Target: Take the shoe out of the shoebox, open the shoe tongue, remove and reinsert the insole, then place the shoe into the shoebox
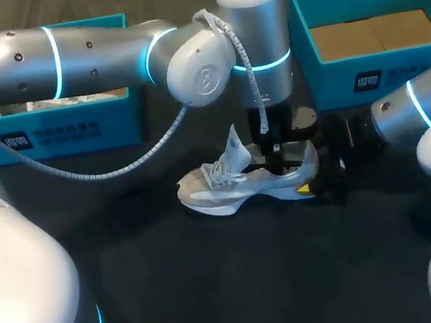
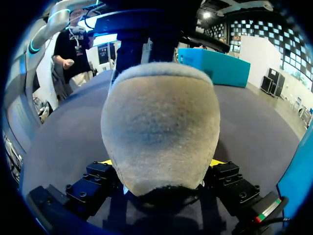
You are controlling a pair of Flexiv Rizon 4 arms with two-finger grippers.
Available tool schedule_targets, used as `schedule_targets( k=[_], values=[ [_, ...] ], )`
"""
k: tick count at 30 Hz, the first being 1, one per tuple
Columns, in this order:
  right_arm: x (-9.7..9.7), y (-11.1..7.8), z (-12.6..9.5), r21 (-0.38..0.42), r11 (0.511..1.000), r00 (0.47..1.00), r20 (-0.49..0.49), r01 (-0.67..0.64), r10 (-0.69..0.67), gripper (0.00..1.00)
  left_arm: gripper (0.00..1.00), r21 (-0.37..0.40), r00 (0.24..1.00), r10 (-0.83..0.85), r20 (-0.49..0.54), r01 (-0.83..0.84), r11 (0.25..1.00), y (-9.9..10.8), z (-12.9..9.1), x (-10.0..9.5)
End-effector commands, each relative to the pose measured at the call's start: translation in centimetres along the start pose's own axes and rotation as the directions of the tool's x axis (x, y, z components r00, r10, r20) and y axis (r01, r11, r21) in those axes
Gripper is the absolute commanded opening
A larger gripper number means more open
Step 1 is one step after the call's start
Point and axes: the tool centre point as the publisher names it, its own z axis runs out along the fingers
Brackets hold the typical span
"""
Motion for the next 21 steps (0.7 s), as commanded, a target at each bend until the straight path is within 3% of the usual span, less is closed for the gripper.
schedule_targets(
  k=[1, 15, 21],
  values=[
    [0.2, -0.3, 0.6, 0.004, 1.0, 1.0, 0.002, -0.001, 0.001, 0.0, 0.21, -0.006, 1.0, -0.001, -0.007, 0.001, 1.0, -0.1, 0.4, -0.3],
    [0.2, -0.3, 0.6, 0.004, 1.0, 1.0, 0.002, -0.001, 0.001, 0.0, 0.44, -0.017, 0.999, 0.023, -0.049, -0.024, 1.0, 0.3, 2.4, -1.0],
    [0.2, -0.3, 0.6, 0.004, 1.0, 1.0, 0.002, -0.001, 0.001, 0.0, 0.5, -0.031, 0.998, 0.06, -0.012, -0.06, 0.998, 0.3, 3.6, -1.3]
  ],
)
